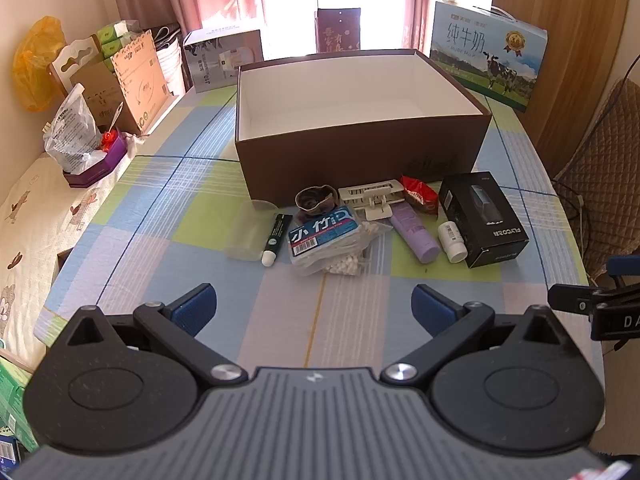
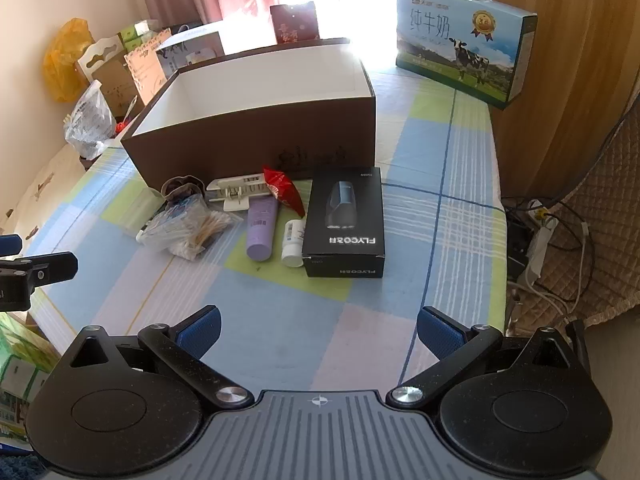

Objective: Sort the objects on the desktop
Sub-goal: 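Move both tools toward the items in front of the box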

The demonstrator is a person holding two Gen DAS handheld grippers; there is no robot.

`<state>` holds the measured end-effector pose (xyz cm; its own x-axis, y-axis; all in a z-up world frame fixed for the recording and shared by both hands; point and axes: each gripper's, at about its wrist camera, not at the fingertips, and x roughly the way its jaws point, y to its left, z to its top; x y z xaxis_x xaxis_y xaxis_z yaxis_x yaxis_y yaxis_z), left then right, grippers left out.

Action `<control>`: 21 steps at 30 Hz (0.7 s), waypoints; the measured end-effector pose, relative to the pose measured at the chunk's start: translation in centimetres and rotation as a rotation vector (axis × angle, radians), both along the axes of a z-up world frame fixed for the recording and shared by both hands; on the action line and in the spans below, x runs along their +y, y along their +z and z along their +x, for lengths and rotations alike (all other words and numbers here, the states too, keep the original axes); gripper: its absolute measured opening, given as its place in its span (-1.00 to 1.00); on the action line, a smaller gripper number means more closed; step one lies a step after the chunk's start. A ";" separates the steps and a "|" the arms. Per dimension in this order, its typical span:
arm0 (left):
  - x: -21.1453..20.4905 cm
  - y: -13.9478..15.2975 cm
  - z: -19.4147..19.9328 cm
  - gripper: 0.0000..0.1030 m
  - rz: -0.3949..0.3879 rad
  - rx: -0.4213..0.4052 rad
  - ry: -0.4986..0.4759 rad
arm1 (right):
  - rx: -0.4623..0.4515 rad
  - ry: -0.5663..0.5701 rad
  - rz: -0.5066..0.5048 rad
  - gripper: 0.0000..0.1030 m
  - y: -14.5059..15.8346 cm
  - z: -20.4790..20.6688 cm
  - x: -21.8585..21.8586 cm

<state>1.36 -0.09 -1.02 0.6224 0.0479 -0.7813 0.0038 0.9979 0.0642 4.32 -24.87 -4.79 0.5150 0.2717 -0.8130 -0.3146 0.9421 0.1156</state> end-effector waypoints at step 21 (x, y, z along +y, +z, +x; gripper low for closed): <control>0.1 -0.5 0.2 0.98 -0.003 0.017 0.017 | 0.009 0.013 -0.012 0.97 -0.3 0.6 0.1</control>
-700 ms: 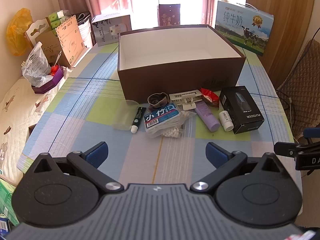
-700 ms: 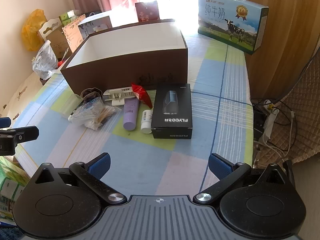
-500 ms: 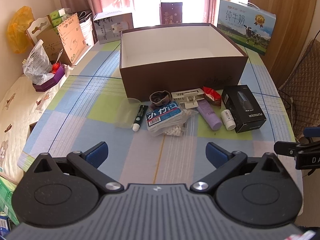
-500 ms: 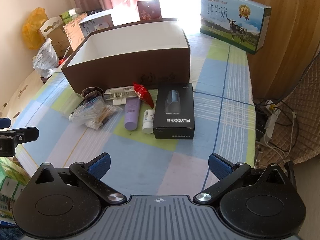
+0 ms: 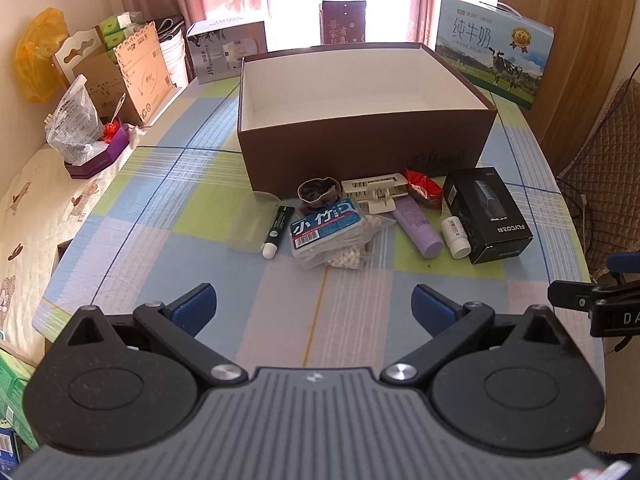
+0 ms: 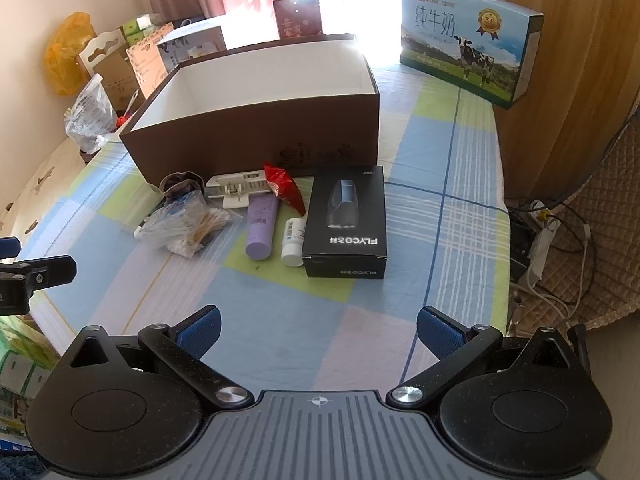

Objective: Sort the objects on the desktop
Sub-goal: 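Move both tools toward the items in front of the box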

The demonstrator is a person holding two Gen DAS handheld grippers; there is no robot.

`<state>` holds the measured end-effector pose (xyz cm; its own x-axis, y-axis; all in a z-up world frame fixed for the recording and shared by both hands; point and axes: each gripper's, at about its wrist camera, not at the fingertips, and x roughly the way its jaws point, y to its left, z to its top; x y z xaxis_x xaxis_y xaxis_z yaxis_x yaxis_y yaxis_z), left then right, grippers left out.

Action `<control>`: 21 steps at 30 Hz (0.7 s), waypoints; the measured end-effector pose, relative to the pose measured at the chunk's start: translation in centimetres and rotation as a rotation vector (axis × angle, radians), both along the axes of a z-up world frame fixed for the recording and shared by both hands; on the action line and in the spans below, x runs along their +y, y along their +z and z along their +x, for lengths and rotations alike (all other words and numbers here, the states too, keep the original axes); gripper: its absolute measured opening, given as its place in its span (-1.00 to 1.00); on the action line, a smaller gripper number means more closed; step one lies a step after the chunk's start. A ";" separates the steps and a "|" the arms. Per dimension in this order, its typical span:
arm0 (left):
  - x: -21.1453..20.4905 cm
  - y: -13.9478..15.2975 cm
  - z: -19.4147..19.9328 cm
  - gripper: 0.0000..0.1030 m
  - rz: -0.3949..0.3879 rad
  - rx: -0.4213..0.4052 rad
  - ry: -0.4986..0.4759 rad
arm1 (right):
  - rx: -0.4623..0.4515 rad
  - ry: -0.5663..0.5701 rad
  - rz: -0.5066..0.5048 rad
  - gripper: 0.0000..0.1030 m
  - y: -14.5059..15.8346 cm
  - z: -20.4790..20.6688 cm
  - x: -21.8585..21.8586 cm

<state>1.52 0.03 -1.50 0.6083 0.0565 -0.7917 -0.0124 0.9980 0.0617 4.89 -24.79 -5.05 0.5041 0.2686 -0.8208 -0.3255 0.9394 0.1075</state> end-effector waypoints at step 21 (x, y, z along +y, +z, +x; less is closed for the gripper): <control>-0.5 0.0 0.8 0.98 -0.003 0.017 -0.006 | 0.002 -0.008 0.002 0.97 -0.2 0.5 -0.4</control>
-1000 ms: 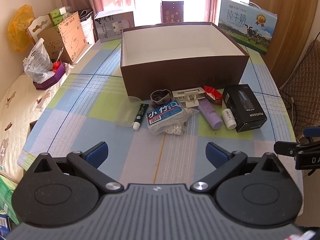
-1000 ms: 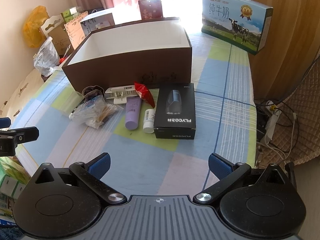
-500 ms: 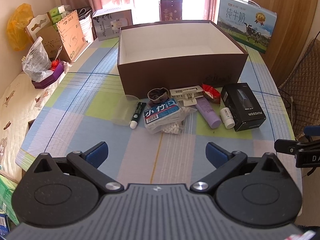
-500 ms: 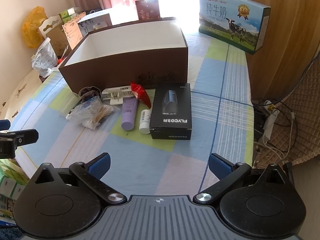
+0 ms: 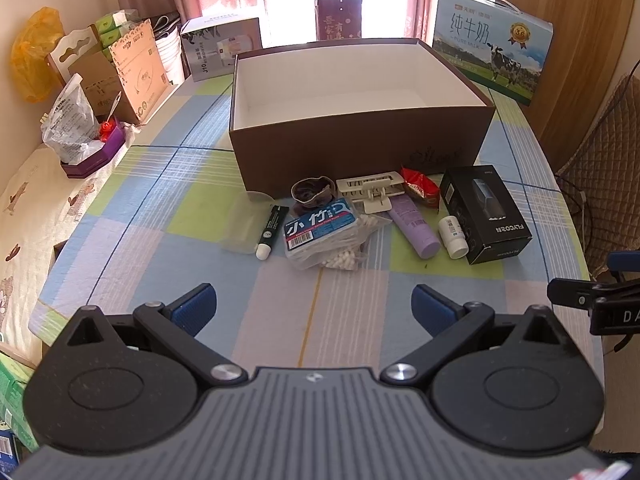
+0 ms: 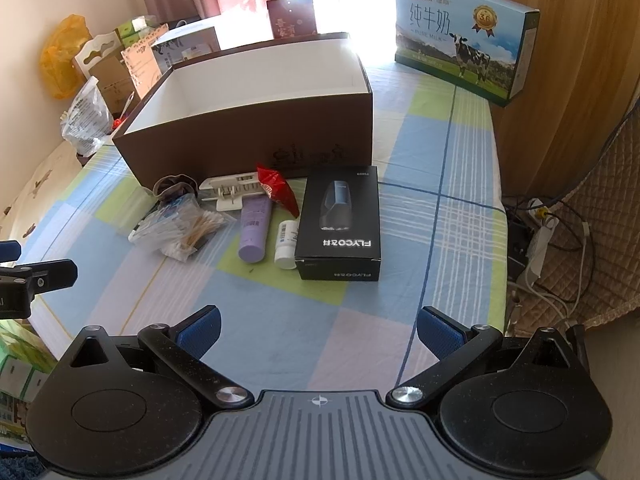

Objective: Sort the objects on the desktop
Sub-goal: 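Move both tools toward the items in front of the box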

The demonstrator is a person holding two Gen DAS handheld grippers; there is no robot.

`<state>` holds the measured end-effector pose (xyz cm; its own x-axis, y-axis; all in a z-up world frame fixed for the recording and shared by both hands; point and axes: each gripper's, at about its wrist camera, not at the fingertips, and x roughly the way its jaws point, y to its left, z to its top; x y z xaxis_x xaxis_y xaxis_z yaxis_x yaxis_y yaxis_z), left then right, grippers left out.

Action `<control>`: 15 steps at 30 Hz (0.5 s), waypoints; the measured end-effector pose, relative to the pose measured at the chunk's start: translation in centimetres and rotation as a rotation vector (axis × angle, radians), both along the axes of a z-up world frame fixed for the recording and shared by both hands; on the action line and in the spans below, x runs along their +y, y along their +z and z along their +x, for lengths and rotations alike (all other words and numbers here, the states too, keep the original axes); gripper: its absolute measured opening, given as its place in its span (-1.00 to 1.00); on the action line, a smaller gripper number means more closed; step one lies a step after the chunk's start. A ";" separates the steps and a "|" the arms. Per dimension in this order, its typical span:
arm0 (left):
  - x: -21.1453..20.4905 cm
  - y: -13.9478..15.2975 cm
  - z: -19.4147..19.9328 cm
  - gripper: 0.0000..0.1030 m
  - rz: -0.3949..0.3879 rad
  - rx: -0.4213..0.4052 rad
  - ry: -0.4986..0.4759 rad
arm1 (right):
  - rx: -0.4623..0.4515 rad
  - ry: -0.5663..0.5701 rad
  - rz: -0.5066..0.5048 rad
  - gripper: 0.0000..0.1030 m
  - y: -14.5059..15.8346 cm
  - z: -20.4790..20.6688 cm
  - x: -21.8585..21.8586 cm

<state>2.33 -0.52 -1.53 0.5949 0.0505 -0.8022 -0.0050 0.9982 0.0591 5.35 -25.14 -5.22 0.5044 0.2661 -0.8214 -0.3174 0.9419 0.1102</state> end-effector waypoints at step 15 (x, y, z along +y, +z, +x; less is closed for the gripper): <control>0.3 -0.1 0.8 0.98 -0.010 0.007 -0.011 | 0.010 -0.010 -0.004 0.97 -0.2 0.6 0.3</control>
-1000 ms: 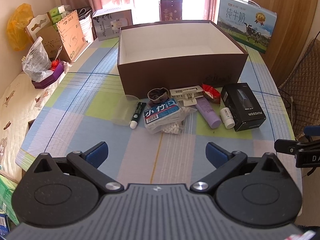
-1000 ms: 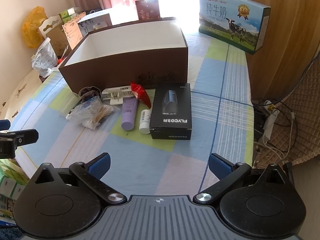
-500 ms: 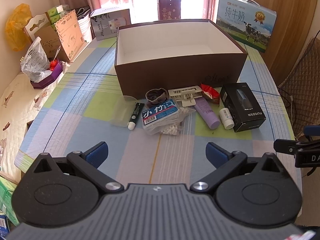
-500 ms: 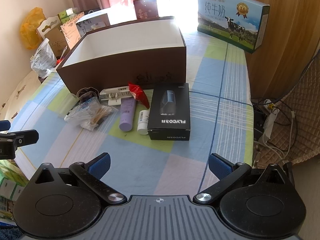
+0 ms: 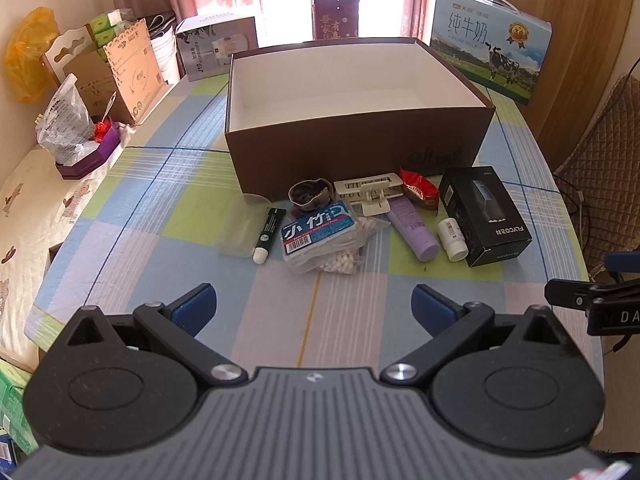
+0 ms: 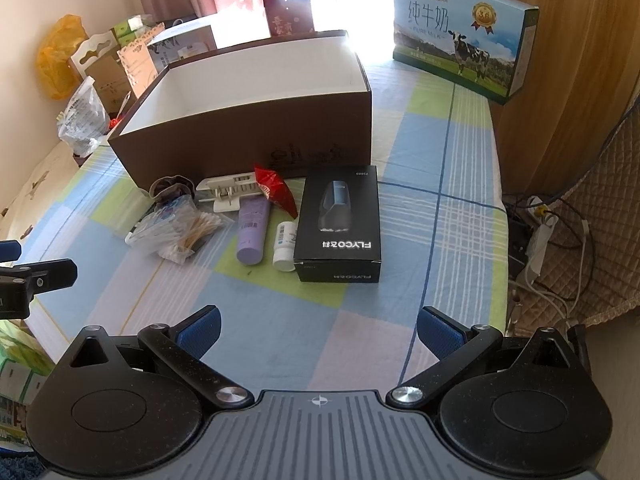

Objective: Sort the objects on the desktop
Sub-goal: 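Move both tools toward the items in front of the box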

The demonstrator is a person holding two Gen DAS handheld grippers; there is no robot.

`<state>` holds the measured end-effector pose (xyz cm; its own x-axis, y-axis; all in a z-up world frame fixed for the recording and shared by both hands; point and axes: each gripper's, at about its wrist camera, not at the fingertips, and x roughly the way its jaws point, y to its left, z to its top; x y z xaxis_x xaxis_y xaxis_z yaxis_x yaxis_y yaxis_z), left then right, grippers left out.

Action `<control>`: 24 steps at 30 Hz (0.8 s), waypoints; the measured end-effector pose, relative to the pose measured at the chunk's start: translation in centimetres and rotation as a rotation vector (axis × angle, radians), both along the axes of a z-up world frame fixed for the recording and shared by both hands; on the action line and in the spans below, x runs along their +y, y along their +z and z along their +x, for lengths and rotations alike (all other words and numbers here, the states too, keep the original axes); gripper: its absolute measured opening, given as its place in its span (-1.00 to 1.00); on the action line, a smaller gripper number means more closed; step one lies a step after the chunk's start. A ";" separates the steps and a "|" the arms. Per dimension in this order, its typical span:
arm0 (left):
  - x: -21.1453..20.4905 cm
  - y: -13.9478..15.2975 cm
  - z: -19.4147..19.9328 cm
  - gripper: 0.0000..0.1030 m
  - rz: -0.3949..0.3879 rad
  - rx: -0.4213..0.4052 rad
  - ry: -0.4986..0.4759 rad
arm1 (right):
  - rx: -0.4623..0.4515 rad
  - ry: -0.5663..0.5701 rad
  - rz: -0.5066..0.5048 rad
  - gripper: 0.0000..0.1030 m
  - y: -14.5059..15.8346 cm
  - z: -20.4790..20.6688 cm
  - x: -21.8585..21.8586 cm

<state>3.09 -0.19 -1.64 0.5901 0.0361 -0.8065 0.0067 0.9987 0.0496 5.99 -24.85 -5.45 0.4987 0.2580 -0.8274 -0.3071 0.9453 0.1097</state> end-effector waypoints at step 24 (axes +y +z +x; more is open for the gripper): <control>2.1 -0.8 1.8 0.98 -0.021 0.010 -0.001 | -0.038 -0.006 0.014 0.97 -0.5 1.7 0.8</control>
